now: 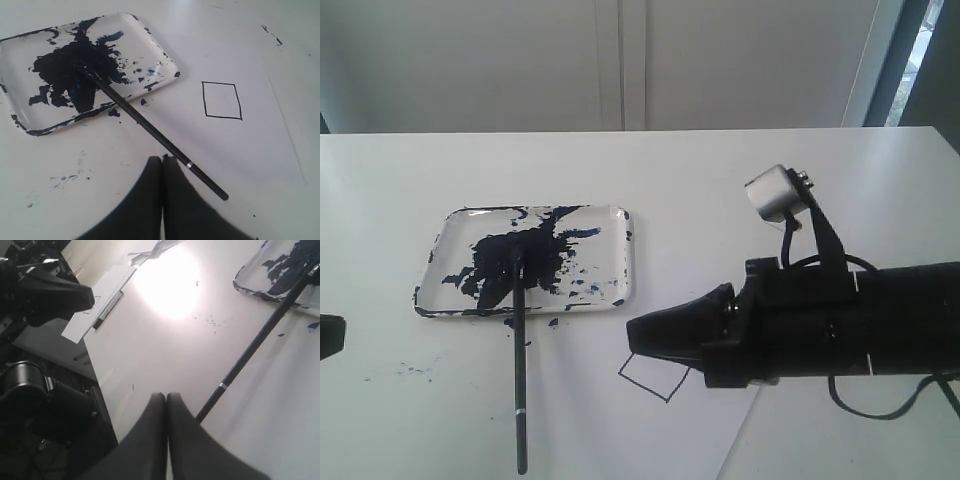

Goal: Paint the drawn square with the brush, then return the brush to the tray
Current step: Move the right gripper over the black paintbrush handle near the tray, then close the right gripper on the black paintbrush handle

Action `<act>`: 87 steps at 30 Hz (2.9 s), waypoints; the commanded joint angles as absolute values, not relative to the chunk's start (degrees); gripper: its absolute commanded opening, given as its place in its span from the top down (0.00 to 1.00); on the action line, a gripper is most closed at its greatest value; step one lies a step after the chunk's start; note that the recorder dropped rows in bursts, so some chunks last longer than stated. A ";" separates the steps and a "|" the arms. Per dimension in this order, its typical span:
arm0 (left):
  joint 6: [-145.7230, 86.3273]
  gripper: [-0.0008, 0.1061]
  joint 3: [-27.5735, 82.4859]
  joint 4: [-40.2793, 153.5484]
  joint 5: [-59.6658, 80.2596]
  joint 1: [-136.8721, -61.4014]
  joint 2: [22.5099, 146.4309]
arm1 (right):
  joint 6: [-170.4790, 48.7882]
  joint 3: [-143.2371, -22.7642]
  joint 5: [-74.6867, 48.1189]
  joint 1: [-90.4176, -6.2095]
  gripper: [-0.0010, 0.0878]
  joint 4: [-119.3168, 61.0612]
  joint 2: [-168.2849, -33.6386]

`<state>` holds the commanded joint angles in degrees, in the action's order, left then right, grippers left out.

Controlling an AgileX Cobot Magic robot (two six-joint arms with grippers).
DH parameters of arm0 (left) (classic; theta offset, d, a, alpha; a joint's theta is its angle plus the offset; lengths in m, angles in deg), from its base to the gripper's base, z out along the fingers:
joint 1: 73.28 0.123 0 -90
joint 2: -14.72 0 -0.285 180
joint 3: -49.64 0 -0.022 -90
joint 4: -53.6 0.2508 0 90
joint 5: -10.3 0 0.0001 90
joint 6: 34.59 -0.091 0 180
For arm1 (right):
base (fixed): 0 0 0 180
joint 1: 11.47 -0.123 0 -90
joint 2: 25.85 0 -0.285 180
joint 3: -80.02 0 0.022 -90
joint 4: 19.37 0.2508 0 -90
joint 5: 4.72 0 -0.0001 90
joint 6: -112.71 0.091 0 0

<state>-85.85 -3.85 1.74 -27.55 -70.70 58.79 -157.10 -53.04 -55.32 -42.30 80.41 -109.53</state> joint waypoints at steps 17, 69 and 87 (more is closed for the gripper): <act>-85.82 0.99 -3.85 2.26 -26.39 -70.70 63.29 | -153.07 -66.63 -13.07 -73.52 0.99 80.58 -119.49; -85.72 0.99 -3.85 2.24 -26.99 -70.70 63.18 | -141.63 -79.32 10.69 -84.72 0.43 80.58 -141.63; -85.72 0.99 -3.85 2.02 -26.99 -70.70 63.18 | -140.46 -79.32 10.53 -84.72 0.51 80.58 -144.48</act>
<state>-85.72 -3.85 2.02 -26.99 -70.70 63.18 -140.46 -79.32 10.53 -84.72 80.58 -144.48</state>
